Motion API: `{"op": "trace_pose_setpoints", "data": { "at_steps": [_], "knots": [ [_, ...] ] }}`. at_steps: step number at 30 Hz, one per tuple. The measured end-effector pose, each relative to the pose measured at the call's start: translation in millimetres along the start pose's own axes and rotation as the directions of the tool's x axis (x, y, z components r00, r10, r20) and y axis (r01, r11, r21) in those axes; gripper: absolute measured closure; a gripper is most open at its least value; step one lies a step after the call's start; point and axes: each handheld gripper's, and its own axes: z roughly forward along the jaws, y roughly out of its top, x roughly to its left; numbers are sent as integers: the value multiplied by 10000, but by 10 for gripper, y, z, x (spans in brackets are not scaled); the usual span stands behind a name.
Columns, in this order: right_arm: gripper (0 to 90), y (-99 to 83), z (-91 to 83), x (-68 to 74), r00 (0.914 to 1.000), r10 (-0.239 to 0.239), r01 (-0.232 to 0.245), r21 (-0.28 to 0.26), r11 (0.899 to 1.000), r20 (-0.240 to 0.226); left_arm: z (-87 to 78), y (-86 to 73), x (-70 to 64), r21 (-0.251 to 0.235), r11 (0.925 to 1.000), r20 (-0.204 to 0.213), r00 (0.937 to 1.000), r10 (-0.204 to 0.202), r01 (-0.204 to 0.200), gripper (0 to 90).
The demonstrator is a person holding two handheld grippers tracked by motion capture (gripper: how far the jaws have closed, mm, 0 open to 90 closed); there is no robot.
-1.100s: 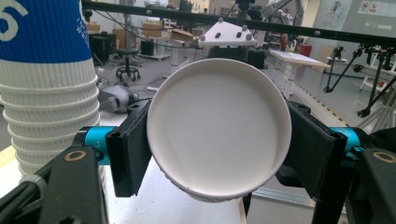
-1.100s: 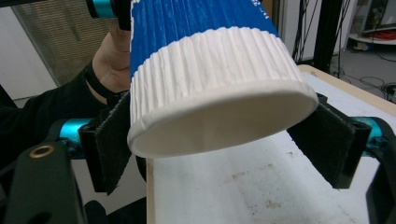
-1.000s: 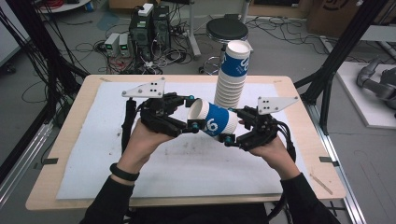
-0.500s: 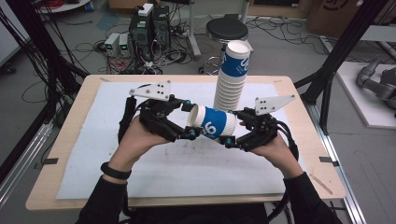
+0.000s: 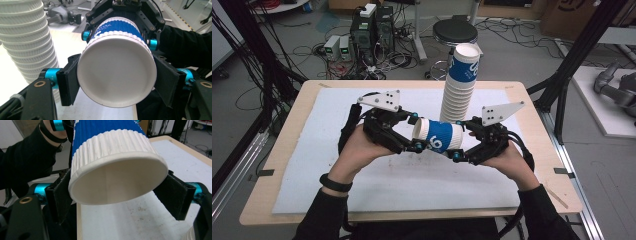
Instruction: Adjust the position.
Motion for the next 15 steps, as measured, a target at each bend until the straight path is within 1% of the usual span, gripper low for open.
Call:
{"op": "trace_pose_setpoints", "data": {
  "at_steps": [4,6,8,11,12,15],
  "knots": [
    [169,11,-24,-1,10000,33,-31,-344,9994,67,-8,-4,15,-528,9986,99,9999,-17,22,292],
    [167,17,-46,-4,9999,-13,21,-694,9976,123,-21,-10,30,-823,9966,141,9999,4,8,292],
    [166,22,-71,6,9999,109,-99,-909,9958,106,-28,-15,35,-1144,9934,191,9998,-14,36,292],
    [143,25,-93,16,9995,217,-188,-1207,9925,228,-39,-19,28,-1669,9860,89,10000,-19,34,292],
    [142,26,-99,13,9993,305,-273,-1332,9907,218,-43,-22,29,-1841,9829,67,9999,-81,92,293],
    [142,33,-109,9,9984,552,-518,-1674,9845,154,-55,-29,35,-2197,9755,68,10000,-71,84,293]
  ]
}}
